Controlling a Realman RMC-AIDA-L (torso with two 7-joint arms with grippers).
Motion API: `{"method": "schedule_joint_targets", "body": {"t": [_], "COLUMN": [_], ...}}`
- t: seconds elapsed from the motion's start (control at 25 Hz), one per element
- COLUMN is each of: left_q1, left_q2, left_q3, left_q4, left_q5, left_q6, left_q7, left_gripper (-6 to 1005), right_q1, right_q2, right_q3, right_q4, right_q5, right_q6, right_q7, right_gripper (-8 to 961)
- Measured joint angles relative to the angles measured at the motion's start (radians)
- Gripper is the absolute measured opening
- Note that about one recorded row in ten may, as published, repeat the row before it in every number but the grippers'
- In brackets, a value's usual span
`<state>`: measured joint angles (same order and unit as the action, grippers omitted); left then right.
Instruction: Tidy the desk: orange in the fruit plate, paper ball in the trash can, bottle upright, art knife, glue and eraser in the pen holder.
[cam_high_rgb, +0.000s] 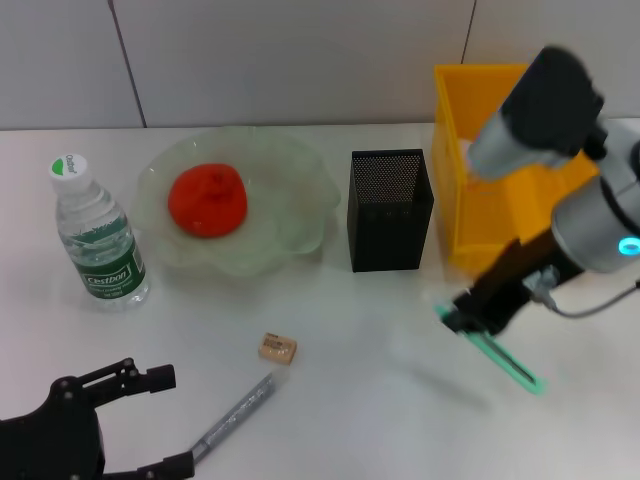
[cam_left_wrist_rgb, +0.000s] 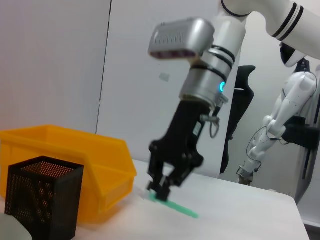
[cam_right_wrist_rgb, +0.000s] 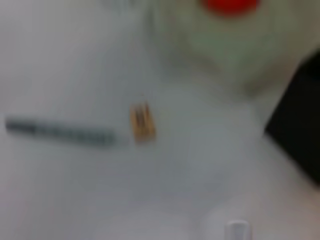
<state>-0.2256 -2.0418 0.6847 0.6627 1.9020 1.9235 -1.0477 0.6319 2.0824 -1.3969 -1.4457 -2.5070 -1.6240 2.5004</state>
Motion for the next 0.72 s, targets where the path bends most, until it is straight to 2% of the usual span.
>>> {"method": "schedule_joint_targets", "body": {"t": [0.36, 0.4, 0.64, 0.72], "left_q1": [-0.003, -0.003, -0.003, -0.003], "left_q2": [-0.002, -0.003, -0.005, -0.005], "left_q3": [-0.001, -0.001, -0.002, -0.002], "left_q4": [0.000, -0.001, -0.015, -0.021], "left_q5": [0.000, 0.000, -0.003, -0.007], "left_q6": [0.000, 0.000, -0.003, -0.008], "left_q7": [0.000, 0.000, 0.006, 0.011], "left_gripper": [864, 864, 864, 864], "right_q1": [-0.048, -0.065, -0.100, -0.114], "right_q2": [-0.001, -0.001, -0.001, -0.001], "right_q3": [0.101, 0.114, 0.152, 0.196], "right_q4": [-0.037, -0.024, 0.025, 0.089], "right_q5": [0.176, 0.248, 0.414, 0.537], "right_q6": [0.159, 0.217, 0.325, 0.381], "right_q7": [-0.122, -0.184, -0.335, -0.455], "right_gripper": [164, 164, 164, 164]}}
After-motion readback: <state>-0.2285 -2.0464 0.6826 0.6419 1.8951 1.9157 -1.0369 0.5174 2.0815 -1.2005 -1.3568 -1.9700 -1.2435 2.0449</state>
